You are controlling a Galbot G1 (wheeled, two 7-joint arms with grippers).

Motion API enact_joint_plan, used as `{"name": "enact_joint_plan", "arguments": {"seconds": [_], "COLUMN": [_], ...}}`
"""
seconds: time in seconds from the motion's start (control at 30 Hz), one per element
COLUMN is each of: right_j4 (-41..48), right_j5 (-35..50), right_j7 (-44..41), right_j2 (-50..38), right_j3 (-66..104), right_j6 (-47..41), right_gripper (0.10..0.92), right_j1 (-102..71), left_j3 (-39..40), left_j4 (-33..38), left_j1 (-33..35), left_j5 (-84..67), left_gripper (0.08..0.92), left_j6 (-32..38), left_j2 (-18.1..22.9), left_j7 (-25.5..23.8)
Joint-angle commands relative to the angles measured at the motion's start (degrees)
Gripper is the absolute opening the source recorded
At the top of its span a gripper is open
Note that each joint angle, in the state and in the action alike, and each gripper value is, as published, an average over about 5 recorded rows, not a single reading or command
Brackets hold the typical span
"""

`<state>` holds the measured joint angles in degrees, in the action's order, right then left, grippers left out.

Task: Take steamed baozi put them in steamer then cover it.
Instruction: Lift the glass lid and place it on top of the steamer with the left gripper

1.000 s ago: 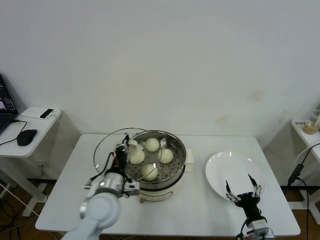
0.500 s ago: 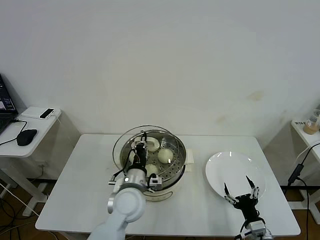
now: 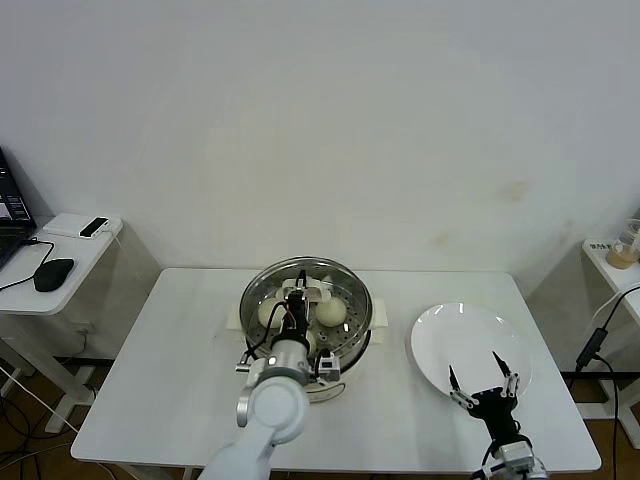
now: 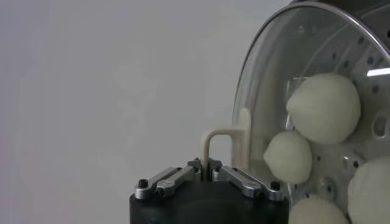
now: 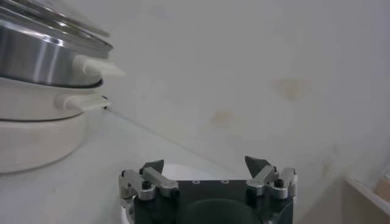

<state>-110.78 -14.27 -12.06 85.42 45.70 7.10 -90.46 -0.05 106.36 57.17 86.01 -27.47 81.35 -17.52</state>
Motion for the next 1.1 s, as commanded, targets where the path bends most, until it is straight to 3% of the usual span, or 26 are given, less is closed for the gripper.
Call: {"name": "enact_joint_plan", "arguments": {"seconds": [0.03, 0.87, 0.97, 1.1], "right_j4": [-0.07, -0.3, -0.36, -0.54], "right_j5": [0.06, 0.07, 0.05, 0.02], "right_j7": [-0.02, -0.14, -0.14, -0.17], "right_j2": [-0.11, -0.32, -0.34, -0.36], "right_j3": [-0.06, -0.32, -0.31, -0.33], "right_j6": [0.11, 0.1, 0.08, 0.06], "right_gripper": [0.823, 0.823, 0.823, 0.823], "right_j1": [-0.08, -0.41, -0.46, -0.59], "left_j3": [0.32, -0.16, -0.09, -0.09], "left_j4": [-1.17, -1.78, -1.2, 0.13], "left_j1": [0.35, 1.16, 1.41, 1.92], "left_j5": [1.4, 2.25, 2.08, 1.88], "left_gripper": [0.13, 0.13, 0.162, 0.272], "left_j6": [0.17, 1.27, 1.35, 1.44], "left_j2": [1.33, 2.54, 2.47, 2.09], "left_j7": [0.16, 1.24, 1.37, 1.5]}}
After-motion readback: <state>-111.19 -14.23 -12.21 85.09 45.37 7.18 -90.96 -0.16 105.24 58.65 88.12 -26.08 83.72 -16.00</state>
